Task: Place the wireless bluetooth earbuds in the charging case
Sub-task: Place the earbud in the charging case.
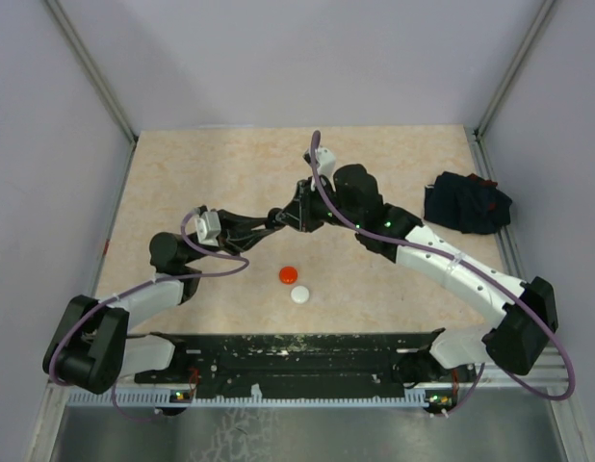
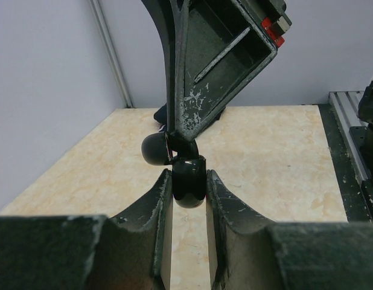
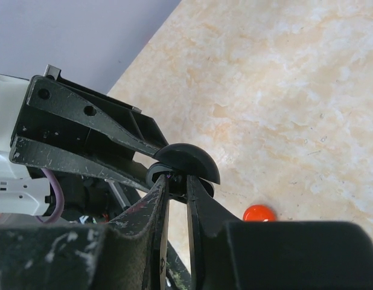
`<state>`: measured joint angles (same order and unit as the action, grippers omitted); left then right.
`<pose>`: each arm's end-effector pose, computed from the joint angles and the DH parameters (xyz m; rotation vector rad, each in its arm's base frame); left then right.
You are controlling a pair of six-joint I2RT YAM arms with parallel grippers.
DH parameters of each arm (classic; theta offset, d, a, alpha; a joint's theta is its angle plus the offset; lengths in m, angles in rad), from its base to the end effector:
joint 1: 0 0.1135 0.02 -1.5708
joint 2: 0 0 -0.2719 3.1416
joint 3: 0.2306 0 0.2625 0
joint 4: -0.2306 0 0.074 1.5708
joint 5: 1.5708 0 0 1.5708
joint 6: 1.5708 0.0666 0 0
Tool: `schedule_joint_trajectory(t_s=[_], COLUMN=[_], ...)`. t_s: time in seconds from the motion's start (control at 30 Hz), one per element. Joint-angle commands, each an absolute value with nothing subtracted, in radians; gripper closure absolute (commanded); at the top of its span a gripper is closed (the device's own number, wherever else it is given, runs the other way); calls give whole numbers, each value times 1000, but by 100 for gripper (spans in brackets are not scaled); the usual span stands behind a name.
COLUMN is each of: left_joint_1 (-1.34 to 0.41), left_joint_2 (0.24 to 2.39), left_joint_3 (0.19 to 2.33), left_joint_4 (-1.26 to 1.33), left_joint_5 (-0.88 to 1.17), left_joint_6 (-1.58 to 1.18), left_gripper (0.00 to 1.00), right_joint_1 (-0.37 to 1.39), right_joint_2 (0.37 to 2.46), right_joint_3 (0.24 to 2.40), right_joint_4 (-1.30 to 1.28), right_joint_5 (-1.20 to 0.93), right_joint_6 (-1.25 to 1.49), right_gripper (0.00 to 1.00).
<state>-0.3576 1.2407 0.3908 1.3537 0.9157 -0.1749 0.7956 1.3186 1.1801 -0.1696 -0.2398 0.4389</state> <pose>0.2119 -0.1356 0.2737 0.9421 0.9397 -0.9409 0.2306 0.2580 0.3589 -0.5300 1.9438 1.0465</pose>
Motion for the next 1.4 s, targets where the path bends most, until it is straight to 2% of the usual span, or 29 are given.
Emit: schedule_joint_trajectory(t_s=[0.0,0.07,0.67,1.37], left_joint_1=[-370,-369,-371,-373], left_joint_2=[1219,1224,1303,1334], left_joint_3=[392,390,404,422], left_joint_4=[1446,1444,1585,1669], left_joint_5=[894,891,983,1060], left_joint_6=[-167,-169,-316,-423], left_gripper=[100,100,100,100], right_joint_1=[792,792,792,792], right_joint_2=[1334,1330,1336,1361], right_joint_3=[1189,1187,1268,1329], right_joint_4=[-152,-135,-151,-169], right_joint_5=[-262,-279,-414,-601], right_joint_6=[406,397,230,26], right_gripper=[83,80,74,62])
